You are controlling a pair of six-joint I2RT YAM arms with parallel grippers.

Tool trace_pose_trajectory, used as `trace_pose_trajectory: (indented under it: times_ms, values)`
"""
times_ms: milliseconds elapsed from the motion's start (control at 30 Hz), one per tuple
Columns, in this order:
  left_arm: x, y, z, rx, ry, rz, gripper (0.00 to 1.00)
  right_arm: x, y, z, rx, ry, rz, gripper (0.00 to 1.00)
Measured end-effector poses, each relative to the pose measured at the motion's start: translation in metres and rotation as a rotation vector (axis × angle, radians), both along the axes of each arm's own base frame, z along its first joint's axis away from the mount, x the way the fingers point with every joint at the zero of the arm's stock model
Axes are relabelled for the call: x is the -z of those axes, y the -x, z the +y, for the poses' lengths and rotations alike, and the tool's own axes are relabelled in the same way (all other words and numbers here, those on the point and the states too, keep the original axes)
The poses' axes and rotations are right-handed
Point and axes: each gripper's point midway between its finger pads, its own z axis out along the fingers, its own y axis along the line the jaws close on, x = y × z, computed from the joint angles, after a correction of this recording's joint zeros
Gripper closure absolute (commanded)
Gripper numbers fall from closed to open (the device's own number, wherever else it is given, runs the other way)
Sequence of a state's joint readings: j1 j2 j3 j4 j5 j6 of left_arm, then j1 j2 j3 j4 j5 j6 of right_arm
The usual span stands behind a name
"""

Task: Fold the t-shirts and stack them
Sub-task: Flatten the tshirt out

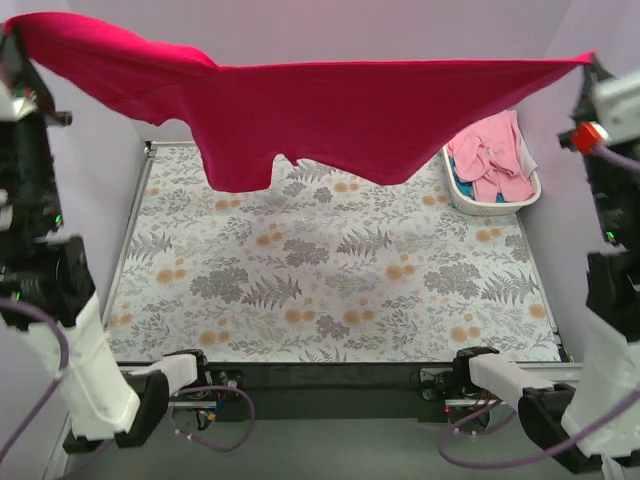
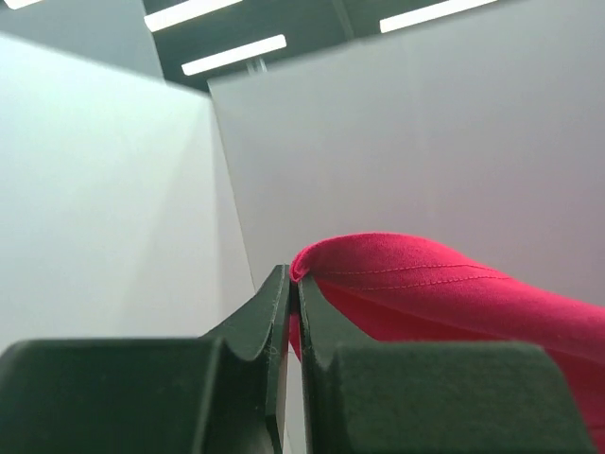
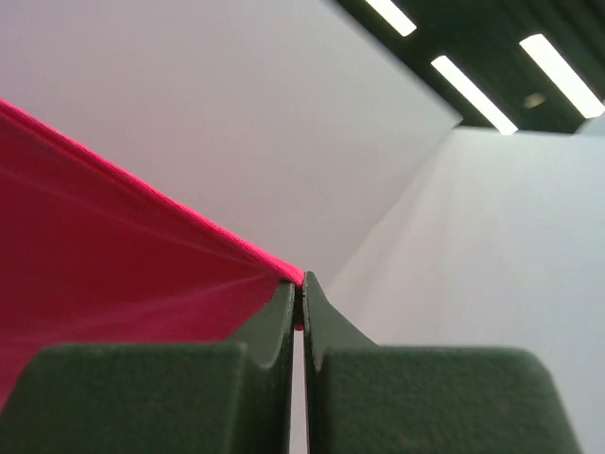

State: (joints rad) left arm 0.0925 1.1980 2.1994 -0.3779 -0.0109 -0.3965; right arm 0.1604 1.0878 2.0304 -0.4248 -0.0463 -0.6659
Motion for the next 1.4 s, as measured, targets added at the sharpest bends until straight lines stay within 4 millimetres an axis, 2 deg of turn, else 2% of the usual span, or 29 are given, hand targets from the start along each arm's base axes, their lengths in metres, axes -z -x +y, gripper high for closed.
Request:
trace_pose_trajectory:
  times_ms: [67,167,233,300,333,400,467,533,600,667,733,800,933,1033,1133,1267,1333,1400]
  values:
    - [-0.02,0.054,-0.005,0.0,-0.01,-0.106,1.0,-0.031,0.046,-0.01,0.017,-0.023,-0.142,0.99]
    - [-0.042,0.133,-0.012,-0.01,-0.032,-0.257,1.0,-0.062,0.102,-0.023,0.04,-0.05,-0.311,0.99]
    - [-0.051,0.176,-0.014,-0.027,-0.046,-0.341,1.0,-0.074,0.123,-0.028,0.049,-0.059,-0.378,0.99]
    - [-0.056,0.205,-0.014,-0.054,-0.057,-0.399,1.0,-0.082,0.135,-0.03,0.058,-0.058,-0.422,0.99]
    - [-0.057,0.213,-0.013,-0.067,-0.059,-0.413,1.0,-0.083,0.136,-0.03,0.06,-0.056,-0.431,0.99]
    - [-0.056,0.214,-0.01,-0.087,-0.06,-0.414,1.0,-0.08,0.128,-0.028,0.061,-0.041,-0.419,0.99]
    - [-0.048,0.196,-0.006,-0.102,-0.06,-0.369,1.0,-0.071,0.112,-0.023,0.057,-0.015,-0.39,0.99]
    - [-0.03,0.162,-0.003,-0.108,-0.063,-0.284,1.0,-0.055,0.087,-0.016,0.042,0.015,-0.334,0.99]
    - [0.006,0.116,0.001,-0.107,-0.066,-0.148,1.0,-0.029,0.054,-0.006,0.02,0.05,-0.253,0.99]
    - [0.058,0.066,0.005,-0.099,-0.069,0.013,1.0,-0.003,0.025,0.003,0.0,0.08,-0.179,0.99]
    - [0.113,0.025,0.007,-0.086,-0.07,0.166,1.0,0.036,-0.008,0.014,-0.032,0.114,-0.075,0.99]
    - [0.171,-0.004,0.007,-0.069,-0.072,0.31,1.0,0.077,-0.037,0.024,-0.065,0.143,0.022,0.99]
    - [0.286,-0.048,0.002,-0.002,-0.059,0.567,1.0,0.192,-0.092,0.042,-0.134,0.195,0.265,0.99]
    - [0.358,-0.074,-0.001,0.037,-0.032,0.722,1.0,0.281,-0.131,0.054,-0.176,0.226,0.452,0.99]
    - [0.417,-0.103,0.0,0.055,-0.01,0.842,1.0,0.351,-0.162,0.062,-0.201,0.252,0.592,0.99]
    - [0.504,-0.153,0.007,0.053,0.026,1.033,1.0,0.426,-0.202,0.071,-0.216,0.282,0.735,0.99]
    - [0.544,-0.175,0.013,0.033,0.042,1.113,1.0,0.456,-0.22,0.073,-0.21,0.289,0.79,0.99]
    - [0.582,-0.19,0.017,0.017,0.055,1.183,1.0,0.477,-0.239,0.074,-0.198,0.294,0.829,0.99]
